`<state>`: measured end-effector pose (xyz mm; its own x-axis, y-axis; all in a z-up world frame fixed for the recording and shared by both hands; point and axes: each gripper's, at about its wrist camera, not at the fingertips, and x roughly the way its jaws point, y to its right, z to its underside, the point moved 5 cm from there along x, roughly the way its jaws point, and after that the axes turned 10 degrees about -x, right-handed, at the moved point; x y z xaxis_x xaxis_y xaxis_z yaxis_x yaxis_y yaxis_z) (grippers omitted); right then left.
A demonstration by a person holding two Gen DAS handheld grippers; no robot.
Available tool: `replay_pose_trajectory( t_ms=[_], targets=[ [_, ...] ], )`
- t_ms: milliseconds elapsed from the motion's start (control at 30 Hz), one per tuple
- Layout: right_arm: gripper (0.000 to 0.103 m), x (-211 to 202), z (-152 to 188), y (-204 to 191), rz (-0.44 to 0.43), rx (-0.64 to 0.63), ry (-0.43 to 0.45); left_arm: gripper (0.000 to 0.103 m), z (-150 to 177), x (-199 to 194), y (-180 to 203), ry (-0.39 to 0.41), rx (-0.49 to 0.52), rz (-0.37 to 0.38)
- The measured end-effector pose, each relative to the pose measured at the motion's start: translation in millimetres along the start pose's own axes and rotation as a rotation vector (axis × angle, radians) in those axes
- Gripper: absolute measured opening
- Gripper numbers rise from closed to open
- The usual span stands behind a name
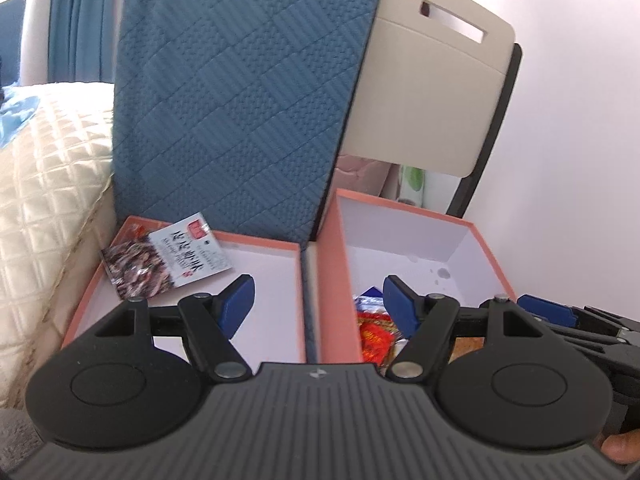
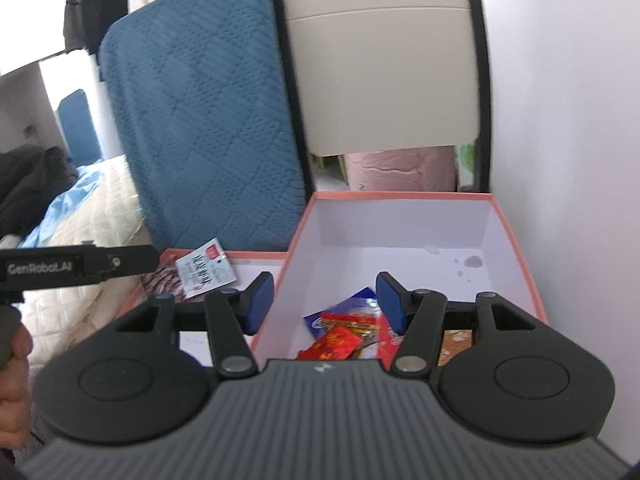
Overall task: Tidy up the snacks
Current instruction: 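Withdraw both tools from the box back over the snack tray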
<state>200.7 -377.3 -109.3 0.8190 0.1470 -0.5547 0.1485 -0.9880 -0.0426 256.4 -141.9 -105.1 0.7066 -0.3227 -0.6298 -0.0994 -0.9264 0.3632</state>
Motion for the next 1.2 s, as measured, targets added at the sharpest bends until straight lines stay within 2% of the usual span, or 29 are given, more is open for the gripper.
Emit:
replay_pose_trajectory(
  t_ms=[700,1200],
  targets=[
    [0.059,14,16,-76,-0.109,-0.045,-0.040,0.075,12,-14,-90,0.005,-0.088,-0.077],
    [0.059,42,22,-112,-0.191,0.018,-0.092,0.075,22,-9,-143,0.013,-0.143,-0.115]
  ],
)
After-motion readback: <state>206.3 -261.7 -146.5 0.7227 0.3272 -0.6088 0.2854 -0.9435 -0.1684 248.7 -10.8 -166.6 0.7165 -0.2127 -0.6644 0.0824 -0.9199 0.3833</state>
